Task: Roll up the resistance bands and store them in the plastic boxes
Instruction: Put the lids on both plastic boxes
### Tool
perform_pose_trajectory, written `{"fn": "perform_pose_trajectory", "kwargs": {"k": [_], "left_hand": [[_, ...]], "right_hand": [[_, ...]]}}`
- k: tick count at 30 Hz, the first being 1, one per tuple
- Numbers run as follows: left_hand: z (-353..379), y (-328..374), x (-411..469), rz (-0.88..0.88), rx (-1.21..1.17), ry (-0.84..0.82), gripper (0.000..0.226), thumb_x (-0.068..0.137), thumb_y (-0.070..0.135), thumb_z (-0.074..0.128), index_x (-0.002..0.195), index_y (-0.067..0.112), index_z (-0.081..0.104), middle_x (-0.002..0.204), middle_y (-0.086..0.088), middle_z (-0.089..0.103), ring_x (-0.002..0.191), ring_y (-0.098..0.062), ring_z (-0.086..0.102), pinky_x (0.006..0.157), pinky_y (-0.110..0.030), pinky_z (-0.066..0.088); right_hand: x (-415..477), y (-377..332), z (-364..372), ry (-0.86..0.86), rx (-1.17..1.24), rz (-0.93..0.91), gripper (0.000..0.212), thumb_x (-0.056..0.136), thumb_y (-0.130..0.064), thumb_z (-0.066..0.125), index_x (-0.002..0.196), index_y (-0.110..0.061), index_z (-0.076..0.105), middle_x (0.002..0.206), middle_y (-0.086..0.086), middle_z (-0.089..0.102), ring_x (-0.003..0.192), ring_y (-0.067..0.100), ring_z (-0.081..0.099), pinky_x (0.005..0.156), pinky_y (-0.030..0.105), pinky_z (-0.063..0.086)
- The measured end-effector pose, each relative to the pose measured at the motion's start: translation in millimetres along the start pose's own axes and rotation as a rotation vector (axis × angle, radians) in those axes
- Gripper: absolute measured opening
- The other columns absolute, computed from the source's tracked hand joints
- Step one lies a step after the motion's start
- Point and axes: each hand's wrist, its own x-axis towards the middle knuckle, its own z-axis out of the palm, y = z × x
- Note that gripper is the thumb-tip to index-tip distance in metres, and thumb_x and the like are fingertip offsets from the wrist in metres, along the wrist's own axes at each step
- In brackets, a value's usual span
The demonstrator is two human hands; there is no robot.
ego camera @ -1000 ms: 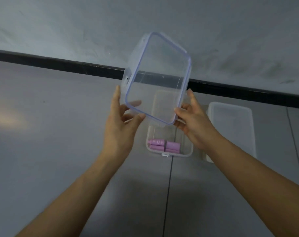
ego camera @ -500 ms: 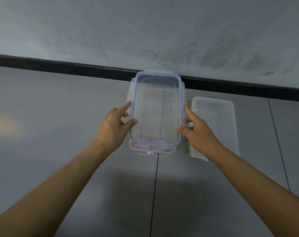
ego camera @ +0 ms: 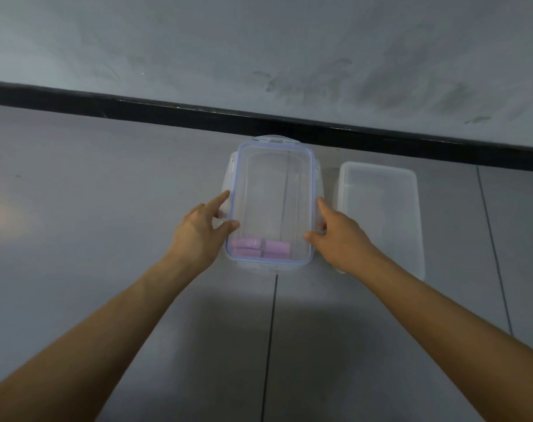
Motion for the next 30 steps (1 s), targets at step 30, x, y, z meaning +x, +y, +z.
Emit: {"fn": "perform_pose_trajectory", "kwargs": {"k": [30], "left_hand": [[43,38,35,-0.153,-0.147,0.112,0.048,0.104,0.034,0.035,0.145,0.01,0.035,0.128,-0.022,0.058,0.117,-0.04,0.053,0.093,-0.04,0.04]], "right_hand": [[32,-35,28,0.36,0.185,0.085,0.059,0.101,-0.017,0.045,0.156,-0.024,0.025,0.155,0.006,0.039,0.136,0.028,0.043,0.111,0.041,0.036]]}}
